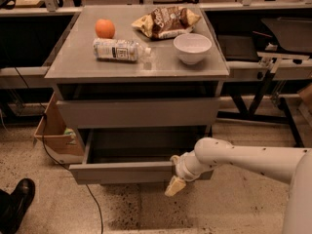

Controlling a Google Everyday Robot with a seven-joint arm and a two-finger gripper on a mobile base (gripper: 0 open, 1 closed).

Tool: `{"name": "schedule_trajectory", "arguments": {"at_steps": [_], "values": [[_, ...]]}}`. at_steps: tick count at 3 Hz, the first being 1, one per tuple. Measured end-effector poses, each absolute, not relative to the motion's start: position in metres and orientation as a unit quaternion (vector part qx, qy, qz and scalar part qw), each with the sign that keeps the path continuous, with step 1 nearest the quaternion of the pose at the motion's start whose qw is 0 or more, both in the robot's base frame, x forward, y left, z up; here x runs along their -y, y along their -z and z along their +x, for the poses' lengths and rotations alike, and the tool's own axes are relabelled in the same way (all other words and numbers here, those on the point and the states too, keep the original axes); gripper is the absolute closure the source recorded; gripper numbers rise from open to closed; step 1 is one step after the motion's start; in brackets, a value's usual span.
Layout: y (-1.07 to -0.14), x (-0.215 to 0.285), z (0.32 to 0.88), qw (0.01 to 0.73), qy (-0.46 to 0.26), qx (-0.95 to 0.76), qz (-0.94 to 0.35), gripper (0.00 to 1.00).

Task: Open middle drawer

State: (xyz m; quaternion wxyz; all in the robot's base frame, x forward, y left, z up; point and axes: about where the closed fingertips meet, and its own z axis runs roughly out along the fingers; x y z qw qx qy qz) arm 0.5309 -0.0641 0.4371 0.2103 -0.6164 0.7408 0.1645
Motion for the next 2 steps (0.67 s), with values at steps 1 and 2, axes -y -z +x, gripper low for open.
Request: {"name": "schedule_trajectory", "arguments": {"at_steps": [1,2], "values": [[-0.4378,0.0641,0.5307,0.21,-0.165,-0.741,-0.617,0.01],[-0.4453,0.0632,0.532,0.223,-0.169,-0.738,-0.614,0.0]]}}
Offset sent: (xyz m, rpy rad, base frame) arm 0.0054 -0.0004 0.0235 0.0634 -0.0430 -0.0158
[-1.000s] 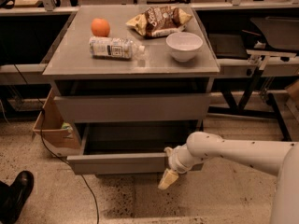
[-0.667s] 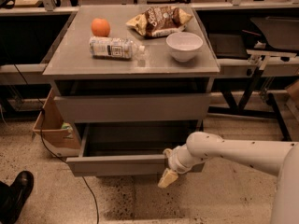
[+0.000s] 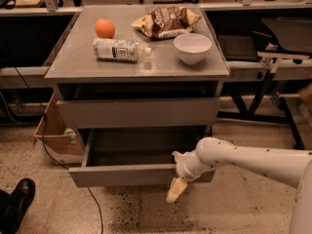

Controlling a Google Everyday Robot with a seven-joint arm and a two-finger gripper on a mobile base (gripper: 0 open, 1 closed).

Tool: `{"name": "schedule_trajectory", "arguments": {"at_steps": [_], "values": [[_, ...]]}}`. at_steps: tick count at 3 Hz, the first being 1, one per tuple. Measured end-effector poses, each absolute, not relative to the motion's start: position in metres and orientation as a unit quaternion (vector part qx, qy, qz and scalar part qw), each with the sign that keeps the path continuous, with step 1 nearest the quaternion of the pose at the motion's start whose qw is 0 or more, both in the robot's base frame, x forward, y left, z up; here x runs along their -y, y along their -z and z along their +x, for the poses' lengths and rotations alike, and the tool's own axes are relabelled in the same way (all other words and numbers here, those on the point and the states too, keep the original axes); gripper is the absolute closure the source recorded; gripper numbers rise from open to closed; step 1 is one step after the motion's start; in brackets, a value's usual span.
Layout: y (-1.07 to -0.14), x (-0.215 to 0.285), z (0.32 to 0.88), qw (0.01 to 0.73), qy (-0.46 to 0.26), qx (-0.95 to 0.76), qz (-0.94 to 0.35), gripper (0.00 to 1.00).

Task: Open middle drawer

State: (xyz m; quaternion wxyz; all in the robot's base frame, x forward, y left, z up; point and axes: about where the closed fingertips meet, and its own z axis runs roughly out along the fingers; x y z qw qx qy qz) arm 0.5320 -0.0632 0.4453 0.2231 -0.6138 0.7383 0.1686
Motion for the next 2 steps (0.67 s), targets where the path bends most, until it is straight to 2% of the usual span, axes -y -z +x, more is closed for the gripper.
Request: {"name": "schedule_trajectory", "arguments": {"at_steps": [2], "values": [[-0.483,0.072,0.541,0.272,-0.151,-0.734,-0.603,0.0]]}}
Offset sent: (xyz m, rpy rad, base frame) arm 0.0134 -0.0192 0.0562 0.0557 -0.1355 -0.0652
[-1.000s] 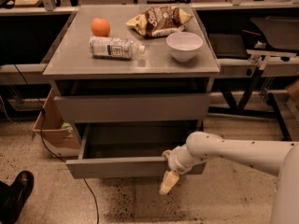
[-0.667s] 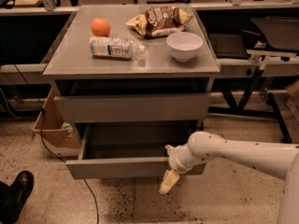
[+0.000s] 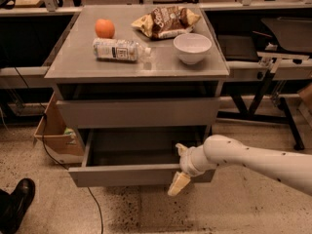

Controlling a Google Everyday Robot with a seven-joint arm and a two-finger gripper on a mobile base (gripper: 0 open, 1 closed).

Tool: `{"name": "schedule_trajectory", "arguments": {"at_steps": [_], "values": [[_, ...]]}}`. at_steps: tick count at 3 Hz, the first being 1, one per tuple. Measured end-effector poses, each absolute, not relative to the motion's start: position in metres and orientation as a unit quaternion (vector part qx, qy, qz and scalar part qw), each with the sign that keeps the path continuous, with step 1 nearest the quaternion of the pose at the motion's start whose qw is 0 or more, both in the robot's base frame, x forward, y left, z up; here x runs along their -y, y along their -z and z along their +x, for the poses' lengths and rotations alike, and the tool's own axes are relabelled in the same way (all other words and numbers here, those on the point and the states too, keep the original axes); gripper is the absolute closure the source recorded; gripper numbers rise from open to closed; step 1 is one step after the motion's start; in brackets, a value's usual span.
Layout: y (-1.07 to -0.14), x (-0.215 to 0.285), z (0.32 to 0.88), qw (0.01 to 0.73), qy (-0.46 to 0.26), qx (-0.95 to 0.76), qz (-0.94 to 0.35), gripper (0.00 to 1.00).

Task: Open middle drawer

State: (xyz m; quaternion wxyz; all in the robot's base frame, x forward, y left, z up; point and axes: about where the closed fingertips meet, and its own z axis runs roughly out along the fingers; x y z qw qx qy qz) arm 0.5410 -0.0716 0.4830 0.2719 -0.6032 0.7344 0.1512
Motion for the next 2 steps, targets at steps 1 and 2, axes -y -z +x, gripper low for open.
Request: {"name": "schedule_trajectory", "arguments": {"at_steps": [1,2], "values": [[-0.497,0.078,0.546,0.281,-0.137,-0.735,-0.602,0.0],[-0.514,0.083,0.554,0.282,-0.12,-0.739,-0.6,0.0]]}}
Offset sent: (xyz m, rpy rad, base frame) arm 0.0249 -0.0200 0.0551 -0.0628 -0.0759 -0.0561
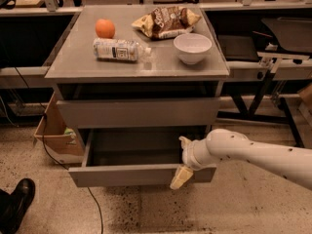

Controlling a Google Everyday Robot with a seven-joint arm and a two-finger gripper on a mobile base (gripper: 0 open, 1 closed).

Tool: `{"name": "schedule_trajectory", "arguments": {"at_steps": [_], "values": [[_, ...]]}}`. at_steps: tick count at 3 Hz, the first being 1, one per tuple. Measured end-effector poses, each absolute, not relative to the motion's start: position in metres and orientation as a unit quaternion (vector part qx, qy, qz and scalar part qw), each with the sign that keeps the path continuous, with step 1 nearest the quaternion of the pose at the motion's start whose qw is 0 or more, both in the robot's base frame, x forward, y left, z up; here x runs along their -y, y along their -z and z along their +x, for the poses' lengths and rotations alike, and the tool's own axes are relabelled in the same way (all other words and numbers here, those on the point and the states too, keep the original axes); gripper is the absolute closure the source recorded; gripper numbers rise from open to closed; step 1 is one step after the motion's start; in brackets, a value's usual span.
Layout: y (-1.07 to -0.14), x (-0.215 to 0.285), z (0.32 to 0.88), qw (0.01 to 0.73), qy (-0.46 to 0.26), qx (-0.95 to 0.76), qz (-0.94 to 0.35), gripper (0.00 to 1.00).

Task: Open middle drawer

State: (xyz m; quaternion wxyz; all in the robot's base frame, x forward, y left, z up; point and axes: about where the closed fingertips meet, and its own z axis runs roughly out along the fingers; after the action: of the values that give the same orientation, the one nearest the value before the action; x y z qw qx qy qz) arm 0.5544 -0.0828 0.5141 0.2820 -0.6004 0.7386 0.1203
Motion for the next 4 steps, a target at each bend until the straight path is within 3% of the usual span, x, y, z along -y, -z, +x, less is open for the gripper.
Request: {"name": "schedule_trajectory", "arguments": {"at_steps": [1,4], "values": [[-0.53,0.087,0.561,0.287,-0.107,-0.742,-0.597,0.0],[-0.516,0.085,0.611,0.317,-0.128,-0.747,-0.57,0.65]]}}
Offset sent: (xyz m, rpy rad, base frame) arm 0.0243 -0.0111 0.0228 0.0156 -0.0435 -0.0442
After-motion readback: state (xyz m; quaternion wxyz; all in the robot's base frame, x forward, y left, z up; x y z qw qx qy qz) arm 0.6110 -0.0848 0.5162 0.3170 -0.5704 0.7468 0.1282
